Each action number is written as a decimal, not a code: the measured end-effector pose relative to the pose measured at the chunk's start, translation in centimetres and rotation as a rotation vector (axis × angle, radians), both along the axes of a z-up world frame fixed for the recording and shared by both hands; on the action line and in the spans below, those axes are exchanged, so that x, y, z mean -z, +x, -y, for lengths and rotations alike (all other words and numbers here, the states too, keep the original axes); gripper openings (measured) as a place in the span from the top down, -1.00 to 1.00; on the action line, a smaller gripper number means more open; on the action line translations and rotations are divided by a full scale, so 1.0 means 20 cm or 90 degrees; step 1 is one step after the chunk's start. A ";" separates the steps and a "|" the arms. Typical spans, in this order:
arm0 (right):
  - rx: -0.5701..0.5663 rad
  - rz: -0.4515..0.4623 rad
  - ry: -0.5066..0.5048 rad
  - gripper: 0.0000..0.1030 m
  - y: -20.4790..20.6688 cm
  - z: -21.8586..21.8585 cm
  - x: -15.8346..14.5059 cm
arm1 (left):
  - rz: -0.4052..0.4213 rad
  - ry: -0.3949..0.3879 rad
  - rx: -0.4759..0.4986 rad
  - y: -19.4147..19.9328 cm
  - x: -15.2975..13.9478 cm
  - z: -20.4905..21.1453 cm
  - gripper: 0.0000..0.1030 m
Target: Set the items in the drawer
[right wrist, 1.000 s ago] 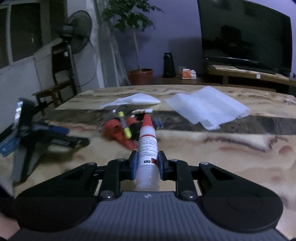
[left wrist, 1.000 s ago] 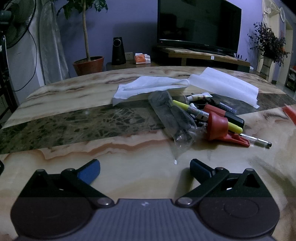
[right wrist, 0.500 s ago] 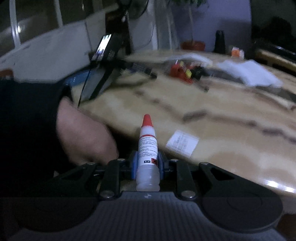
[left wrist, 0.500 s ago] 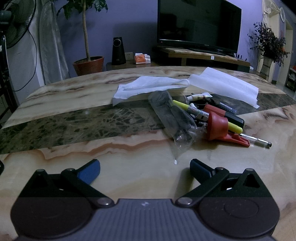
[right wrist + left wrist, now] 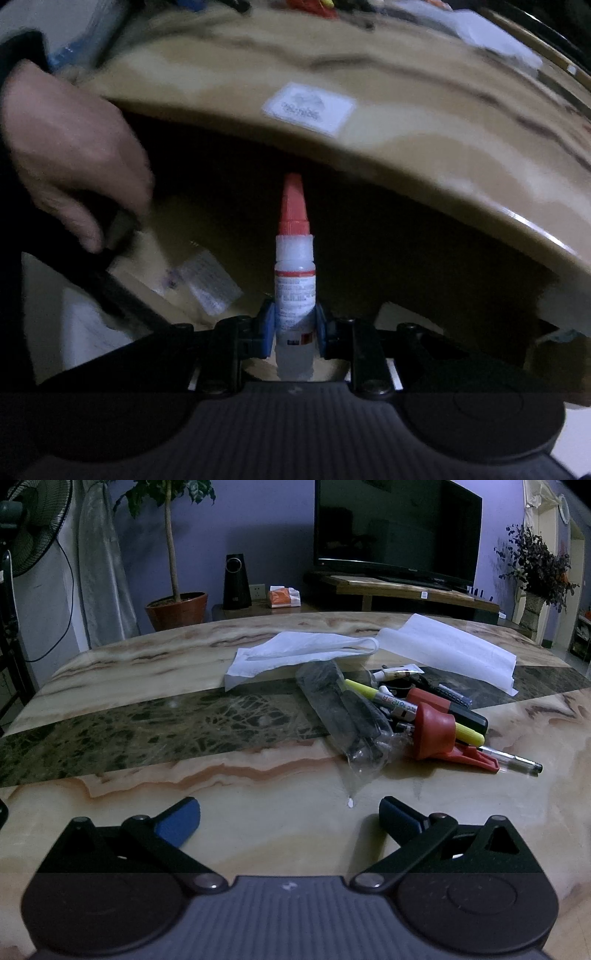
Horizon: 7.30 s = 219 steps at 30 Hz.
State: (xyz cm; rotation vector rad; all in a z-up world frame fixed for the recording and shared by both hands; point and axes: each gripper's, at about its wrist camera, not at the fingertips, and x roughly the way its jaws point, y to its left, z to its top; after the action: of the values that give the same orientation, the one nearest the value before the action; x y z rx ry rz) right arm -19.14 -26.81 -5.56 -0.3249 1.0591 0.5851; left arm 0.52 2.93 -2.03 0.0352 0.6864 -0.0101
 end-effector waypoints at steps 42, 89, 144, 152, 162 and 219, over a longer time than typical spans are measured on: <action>-0.013 -0.054 -0.201 0.47 0.17 -0.21 0.44 | 0.000 0.000 0.000 0.00 0.00 0.00 -0.99; 0.063 0.321 0.152 -0.18 0.68 -0.29 -0.59 | 0.000 0.000 0.000 0.00 0.00 0.00 -0.99; -0.228 0.345 -0.175 0.47 1.76 -1.20 -0.29 | 0.000 0.000 0.000 0.00 0.00 0.00 -0.99; -0.174 0.323 -0.077 0.93 1.73 -1.10 -0.40 | 0.000 0.000 0.000 0.00 0.00 0.00 -0.99; -0.121 0.383 0.014 0.94 1.37 -0.75 -0.75 | 0.000 0.000 0.000 0.00 0.00 0.00 -0.99; -0.114 0.304 -0.003 -0.37 0.46 -0.12 -0.44 | 0.000 0.000 0.000 0.00 0.00 0.00 -0.99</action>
State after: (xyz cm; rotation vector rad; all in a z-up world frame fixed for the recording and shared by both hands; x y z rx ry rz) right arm -9.86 -24.39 3.23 -0.5370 0.5739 0.6253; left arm 0.52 2.93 -2.04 0.0354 0.6861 -0.0099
